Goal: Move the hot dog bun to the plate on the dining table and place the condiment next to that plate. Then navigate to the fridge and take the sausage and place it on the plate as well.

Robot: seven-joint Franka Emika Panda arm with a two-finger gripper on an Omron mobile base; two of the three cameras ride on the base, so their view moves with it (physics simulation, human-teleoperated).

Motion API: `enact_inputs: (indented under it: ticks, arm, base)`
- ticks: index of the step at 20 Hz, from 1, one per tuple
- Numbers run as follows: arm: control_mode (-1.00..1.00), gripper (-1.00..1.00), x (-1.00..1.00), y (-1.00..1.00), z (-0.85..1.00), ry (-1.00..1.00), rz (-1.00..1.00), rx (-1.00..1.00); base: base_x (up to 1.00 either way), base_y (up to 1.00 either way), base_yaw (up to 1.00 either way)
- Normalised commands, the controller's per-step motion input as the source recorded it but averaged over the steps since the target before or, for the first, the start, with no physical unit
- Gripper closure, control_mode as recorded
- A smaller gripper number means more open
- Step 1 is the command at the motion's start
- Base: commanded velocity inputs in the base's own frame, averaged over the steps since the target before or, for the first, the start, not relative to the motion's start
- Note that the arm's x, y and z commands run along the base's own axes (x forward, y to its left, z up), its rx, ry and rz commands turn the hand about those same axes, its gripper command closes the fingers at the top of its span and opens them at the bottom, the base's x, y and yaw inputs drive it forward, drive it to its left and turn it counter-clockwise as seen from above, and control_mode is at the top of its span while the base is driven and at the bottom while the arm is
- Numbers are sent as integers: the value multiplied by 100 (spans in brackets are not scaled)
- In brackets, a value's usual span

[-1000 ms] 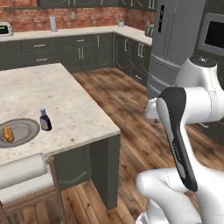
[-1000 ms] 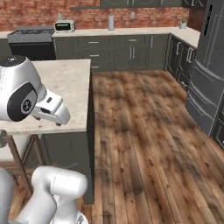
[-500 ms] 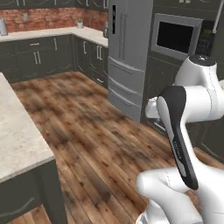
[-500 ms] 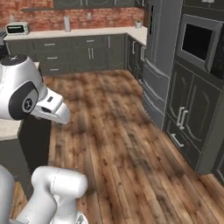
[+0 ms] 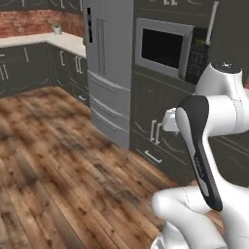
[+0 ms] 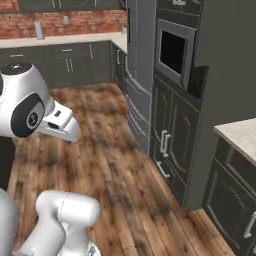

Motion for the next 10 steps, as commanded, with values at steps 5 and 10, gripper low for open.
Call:
enact_inputs:
  ticks: [5,10]
  arm:
    - [100,-100,0,0,0,0,0,0]
    - [100,-100,0,0,0,0,0,0]
  base:
    - [100,-3,-44]
    - [96,42,-48]
